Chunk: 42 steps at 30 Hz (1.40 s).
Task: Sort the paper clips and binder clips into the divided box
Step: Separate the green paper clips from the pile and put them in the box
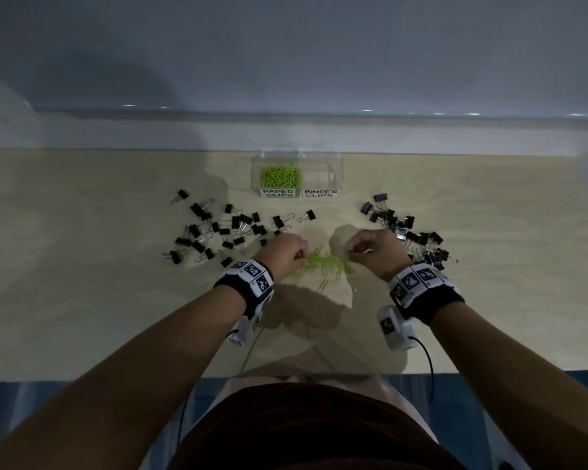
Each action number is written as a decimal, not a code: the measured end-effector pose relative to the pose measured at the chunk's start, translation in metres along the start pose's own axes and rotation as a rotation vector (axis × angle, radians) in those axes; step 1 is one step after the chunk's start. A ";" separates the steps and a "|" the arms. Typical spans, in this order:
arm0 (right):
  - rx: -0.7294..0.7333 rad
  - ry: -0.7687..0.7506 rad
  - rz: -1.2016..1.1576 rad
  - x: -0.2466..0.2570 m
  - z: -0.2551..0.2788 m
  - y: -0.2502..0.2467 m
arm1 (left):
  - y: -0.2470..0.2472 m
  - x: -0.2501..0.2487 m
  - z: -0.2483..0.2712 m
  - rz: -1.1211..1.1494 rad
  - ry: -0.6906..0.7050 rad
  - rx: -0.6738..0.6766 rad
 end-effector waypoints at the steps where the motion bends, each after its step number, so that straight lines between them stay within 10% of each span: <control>1: 0.007 0.003 -0.026 0.007 -0.005 -0.002 | -0.006 0.003 0.002 0.045 -0.014 -0.025; 12: -0.060 -0.182 -0.092 0.138 -0.102 0.041 | -0.133 0.023 -0.022 0.283 -0.181 -0.444; 18: -0.194 -0.219 -0.001 0.124 -0.093 0.021 | -0.147 0.032 -0.073 0.242 -0.151 -0.583; 24: -0.035 -0.177 0.260 0.037 -0.037 0.003 | -0.094 0.021 -0.110 -0.300 -0.072 -0.186; 30: 0.180 -0.129 0.451 -0.001 0.018 0.023 | -0.092 -0.001 -0.068 -0.195 0.076 -0.364; 35: 0.078 -0.238 0.398 0.011 0.029 0.037 | -0.011 -0.005 0.001 -0.154 0.038 0.151; 42: 0.096 -0.191 0.336 0.013 0.024 0.049 | 0.020 -0.001 0.001 -0.067 -0.086 -0.008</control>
Point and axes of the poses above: each hand's wrist, its own z-axis away from the middle knuckle, its own y-axis out of the palm, x = y × z, the point moved 7 cm from there along -z, towards the middle knuckle, and after that the axes turned 13 degrees about -x, right-handed, at the moved point
